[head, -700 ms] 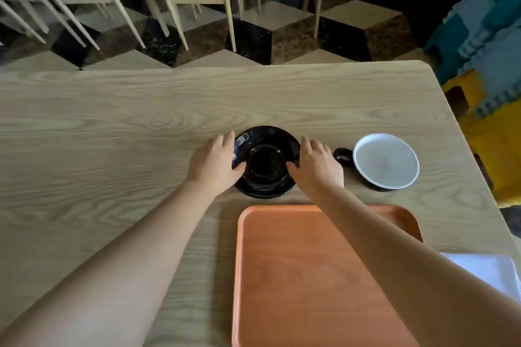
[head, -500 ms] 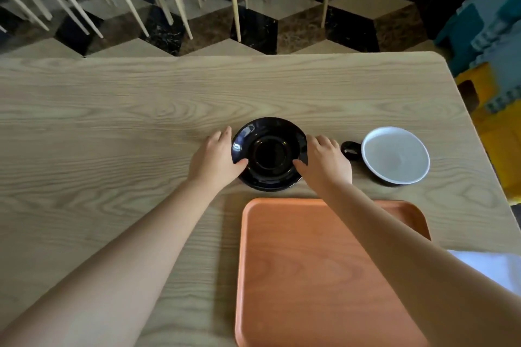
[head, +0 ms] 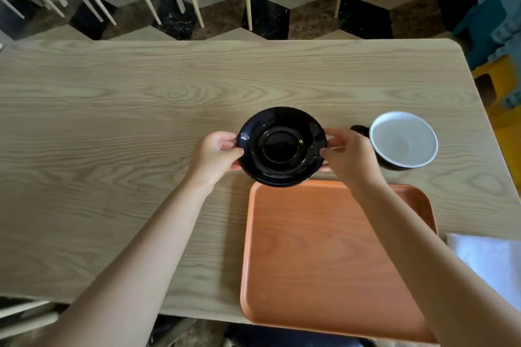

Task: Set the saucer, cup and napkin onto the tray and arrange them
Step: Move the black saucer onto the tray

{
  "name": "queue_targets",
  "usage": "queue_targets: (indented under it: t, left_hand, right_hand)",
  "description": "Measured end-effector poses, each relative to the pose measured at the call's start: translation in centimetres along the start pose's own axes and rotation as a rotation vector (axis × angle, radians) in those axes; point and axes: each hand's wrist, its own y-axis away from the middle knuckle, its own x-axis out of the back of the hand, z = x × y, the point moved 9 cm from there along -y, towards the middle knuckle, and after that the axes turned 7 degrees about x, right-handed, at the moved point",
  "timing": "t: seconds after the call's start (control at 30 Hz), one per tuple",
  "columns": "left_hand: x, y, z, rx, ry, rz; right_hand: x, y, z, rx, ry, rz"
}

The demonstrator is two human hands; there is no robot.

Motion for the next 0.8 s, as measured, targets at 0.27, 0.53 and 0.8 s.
queue_targets:
  t: [0.27,0.53,0.8]
  left_hand:
    - [0.3,7.1,-4.8,0.043,0.072,-0.066]
    - [-0.4,9.5,-8.1,0.047,-0.061,-0.036]
    - [-0.2,9.9,-8.7,0.036,-0.2,0.031]
  right_hand:
    - [0.4,7.6,2.6,-0.085,-0.3,-0.028]
    - [0.1,11.4,5.5,-0.122,-0.318,-0.057]
    - [-0.4,12.0,6.8,-0.136,-0.227,-0.054]
